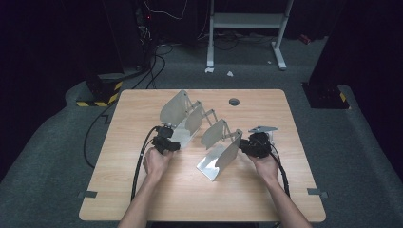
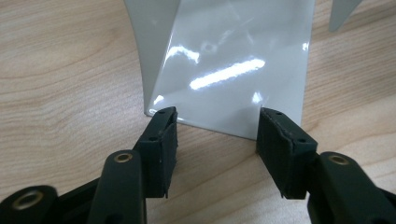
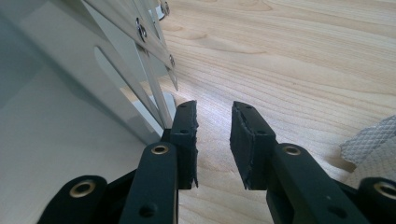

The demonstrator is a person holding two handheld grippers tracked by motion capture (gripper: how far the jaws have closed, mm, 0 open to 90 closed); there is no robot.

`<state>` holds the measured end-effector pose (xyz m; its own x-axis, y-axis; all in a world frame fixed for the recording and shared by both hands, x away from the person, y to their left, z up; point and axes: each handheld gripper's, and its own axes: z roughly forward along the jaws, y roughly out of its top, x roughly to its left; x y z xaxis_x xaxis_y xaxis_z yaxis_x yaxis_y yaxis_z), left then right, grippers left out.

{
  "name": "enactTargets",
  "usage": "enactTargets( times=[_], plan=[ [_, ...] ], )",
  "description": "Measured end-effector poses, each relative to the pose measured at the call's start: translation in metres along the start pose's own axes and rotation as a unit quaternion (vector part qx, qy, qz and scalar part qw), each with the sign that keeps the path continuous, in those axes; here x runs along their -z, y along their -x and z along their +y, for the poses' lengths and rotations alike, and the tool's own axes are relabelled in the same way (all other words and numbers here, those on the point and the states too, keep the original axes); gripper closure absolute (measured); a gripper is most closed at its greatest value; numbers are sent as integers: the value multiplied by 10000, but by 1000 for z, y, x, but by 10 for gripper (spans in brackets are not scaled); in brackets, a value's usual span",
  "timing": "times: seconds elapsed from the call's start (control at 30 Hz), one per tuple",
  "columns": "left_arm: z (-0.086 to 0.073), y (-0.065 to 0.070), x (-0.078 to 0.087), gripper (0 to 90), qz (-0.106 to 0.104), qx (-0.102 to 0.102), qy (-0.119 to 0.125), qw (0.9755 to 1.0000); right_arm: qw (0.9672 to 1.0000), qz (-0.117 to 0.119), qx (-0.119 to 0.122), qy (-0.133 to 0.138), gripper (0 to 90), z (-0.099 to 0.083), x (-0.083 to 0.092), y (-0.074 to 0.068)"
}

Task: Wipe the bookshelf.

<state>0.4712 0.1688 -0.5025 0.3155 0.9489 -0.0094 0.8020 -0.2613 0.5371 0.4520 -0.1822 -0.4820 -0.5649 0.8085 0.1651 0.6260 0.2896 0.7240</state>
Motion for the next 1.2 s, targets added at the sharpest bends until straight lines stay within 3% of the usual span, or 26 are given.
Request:
enactTargets(
  times=[0.33,0.47,0.83,1.07,1.2],
  plan=[
    [11,-1,-7,427,-84,-37,-9,10000,9999,64,118,-67,721,-2,2,-2],
    [11,-3,-9,438,-134,-50,100,9998,9998,118,166,-54,722,-4,3,-6],
    [27,-2,-17,434,-223,-243,-51,9994,9990,179,399,-36,721,-11,4,-22],
    [39,0,-24,427,-229,-349,-86,9991,9988,172,447,-67,717,-15,2,-26],
    [49,5,-29,433,-241,-511,-78,9984,9988,173,457,-47,714,-17,2,-26]
  ],
)
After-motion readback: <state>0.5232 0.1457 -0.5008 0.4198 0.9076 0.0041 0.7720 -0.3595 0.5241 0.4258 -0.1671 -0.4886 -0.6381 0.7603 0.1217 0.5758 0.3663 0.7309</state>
